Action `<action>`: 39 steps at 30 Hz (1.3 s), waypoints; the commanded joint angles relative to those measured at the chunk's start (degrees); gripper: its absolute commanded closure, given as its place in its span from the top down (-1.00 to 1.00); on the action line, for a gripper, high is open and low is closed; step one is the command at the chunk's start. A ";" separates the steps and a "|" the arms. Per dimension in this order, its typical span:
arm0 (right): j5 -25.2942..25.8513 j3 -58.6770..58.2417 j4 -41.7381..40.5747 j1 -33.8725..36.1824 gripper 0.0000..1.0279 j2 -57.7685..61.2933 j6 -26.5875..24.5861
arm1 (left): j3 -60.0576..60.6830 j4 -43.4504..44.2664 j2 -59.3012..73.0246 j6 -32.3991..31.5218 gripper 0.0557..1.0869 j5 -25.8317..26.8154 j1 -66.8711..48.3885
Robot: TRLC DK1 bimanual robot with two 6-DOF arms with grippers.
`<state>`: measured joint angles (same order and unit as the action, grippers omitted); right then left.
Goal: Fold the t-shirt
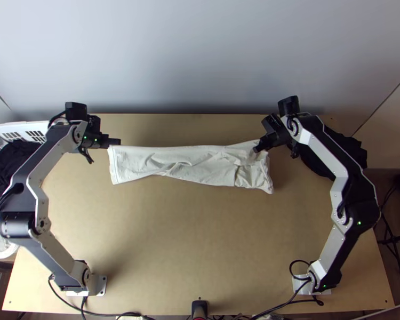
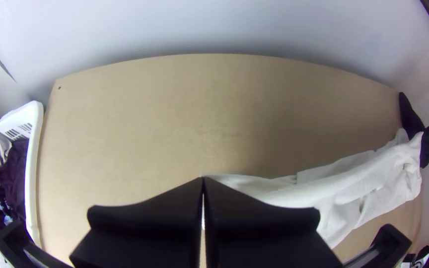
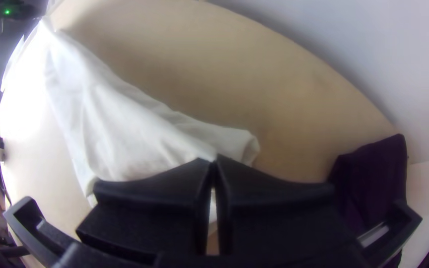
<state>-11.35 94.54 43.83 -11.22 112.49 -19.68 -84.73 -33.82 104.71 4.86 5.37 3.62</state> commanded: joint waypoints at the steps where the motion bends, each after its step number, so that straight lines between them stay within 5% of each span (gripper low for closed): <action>1: 1.25 0.64 0.11 -0.29 -0.95 4.06 0.96 | -2.11 1.83 6.83 0.59 -0.93 -0.80 -0.89; 8: 1.77 0.73 0.11 -0.64 -0.88 6.43 3.33 | 0.62 2.71 8.76 0.59 -0.84 -1.59 -1.95; 10: 1.86 0.64 0.11 -0.73 -0.26 6.43 4.13 | 0.70 2.10 8.23 0.59 -0.17 -1.41 -1.95; 11: 1.95 0.73 0.11 -0.64 0.21 6.34 4.83 | 0.79 1.22 7.62 1.03 0.22 -1.32 -2.30; 12: 2.04 0.64 0.11 -0.64 0.66 6.17 5.27 | 1.06 0.60 6.74 1.11 0.54 -1.32 -2.39; 13: 2.21 0.64 0.20 -0.64 0.90 5.64 5.53 | 1.41 0.16 5.51 1.03 0.74 -1.32 -2.47; 15: 2.21 0.64 0.20 -0.64 0.93 3.70 6.41 | 2.02 -1.68 2.70 0.59 0.90 -1.15 -2.47; 22: 2.13 -0.59 0.29 -2.58 0.93 -6.05 9.22 | 8.26 -8.36 -7.41 -0.29 0.90 2.46 -1.77; 39: 2.21 -15.09 0.37 -16.46 0.93 -15.46 10.54 | 15.38 -2.83 -6.80 -4.95 0.90 2.46 -4.50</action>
<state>-9.21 84.07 44.23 -23.55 98.80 -9.13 -70.46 -39.13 96.95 1.48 7.75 0.21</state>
